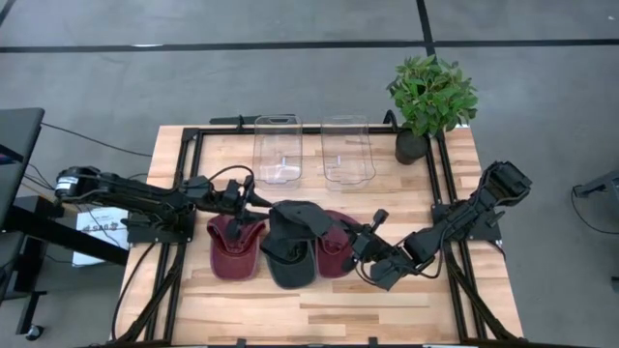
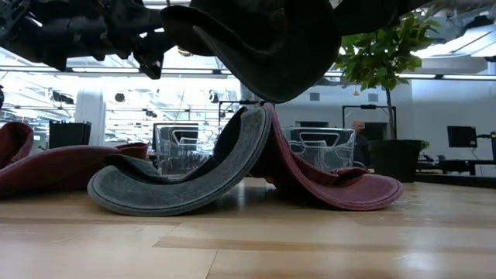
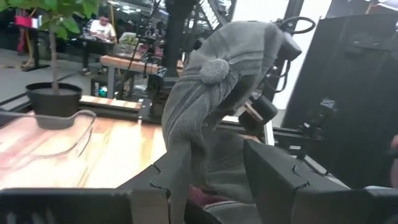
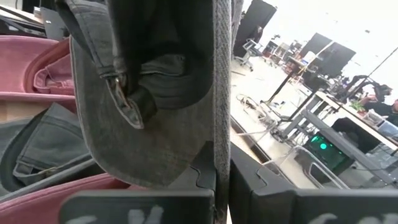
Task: Pick & Place hat
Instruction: Put the right black cap into the left transparent bin
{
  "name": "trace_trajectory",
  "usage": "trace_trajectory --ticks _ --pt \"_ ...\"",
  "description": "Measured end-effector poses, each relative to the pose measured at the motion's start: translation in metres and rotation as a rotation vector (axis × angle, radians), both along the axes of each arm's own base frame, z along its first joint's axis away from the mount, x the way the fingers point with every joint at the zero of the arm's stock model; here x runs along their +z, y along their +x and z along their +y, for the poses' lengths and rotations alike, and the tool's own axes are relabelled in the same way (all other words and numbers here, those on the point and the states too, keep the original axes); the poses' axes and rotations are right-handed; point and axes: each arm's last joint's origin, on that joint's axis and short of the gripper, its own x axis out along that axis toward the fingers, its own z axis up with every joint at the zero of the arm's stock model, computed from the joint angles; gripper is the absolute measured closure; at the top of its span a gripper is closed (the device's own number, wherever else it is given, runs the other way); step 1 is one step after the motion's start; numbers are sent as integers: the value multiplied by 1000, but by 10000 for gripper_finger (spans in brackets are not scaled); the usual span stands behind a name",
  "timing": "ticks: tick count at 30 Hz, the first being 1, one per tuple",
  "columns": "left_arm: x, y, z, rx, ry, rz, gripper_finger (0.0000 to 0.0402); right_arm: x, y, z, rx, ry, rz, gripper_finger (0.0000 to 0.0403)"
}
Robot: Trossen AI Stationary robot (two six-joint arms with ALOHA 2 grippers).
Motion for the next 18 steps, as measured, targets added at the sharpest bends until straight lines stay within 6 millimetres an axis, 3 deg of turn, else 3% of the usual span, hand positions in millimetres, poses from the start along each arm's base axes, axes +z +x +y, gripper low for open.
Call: trace_trajectory --ticks 18 --pt "-6 4 3 95 -4 33 257 1 -4 7 24 -16 4 401"
